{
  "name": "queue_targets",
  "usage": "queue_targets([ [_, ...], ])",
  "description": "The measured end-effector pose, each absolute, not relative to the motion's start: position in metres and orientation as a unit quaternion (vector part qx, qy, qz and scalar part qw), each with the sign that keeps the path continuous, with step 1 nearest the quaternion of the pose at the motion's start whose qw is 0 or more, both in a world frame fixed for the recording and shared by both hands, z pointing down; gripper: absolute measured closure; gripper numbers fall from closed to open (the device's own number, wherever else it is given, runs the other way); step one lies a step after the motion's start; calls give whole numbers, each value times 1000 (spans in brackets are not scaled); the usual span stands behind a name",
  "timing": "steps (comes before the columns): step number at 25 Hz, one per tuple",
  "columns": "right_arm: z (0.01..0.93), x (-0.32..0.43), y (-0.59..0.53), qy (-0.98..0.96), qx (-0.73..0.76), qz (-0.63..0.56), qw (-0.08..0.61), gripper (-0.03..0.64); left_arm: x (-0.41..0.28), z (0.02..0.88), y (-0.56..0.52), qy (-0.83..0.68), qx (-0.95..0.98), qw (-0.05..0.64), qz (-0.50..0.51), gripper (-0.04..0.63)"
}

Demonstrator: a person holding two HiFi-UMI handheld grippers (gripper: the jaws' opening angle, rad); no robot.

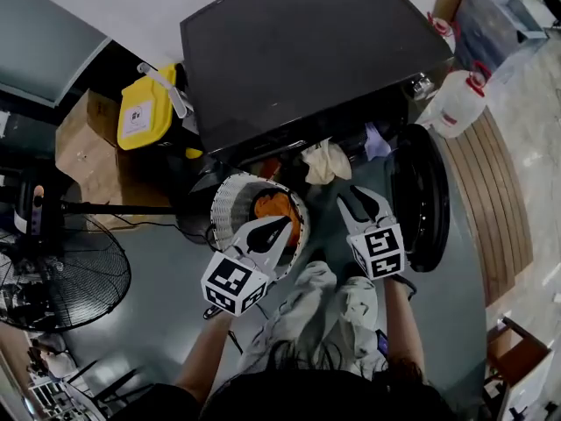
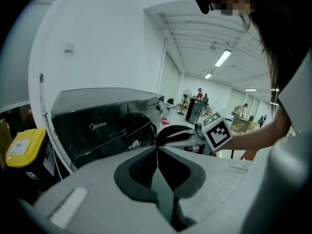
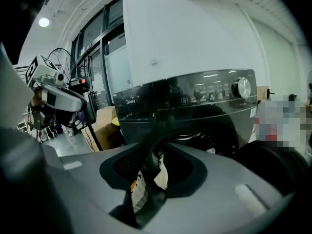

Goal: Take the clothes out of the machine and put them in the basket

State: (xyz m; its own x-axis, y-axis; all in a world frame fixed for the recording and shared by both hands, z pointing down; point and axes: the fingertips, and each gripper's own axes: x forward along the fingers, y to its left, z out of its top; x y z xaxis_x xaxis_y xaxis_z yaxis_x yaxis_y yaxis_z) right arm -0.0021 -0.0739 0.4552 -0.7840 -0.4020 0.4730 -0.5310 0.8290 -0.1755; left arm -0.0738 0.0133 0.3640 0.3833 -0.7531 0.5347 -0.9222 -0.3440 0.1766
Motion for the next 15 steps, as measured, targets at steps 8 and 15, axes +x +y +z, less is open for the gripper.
queue_targets([
  [8, 544, -26, -101, -926, 236, 152, 251, 448, -84, 418, -15, -498, 807, 227, 223, 595],
  [15, 602, -45, -114, -923, 211, 145, 288, 408, -86, 452, -35, -482, 812, 225, 241, 584],
])
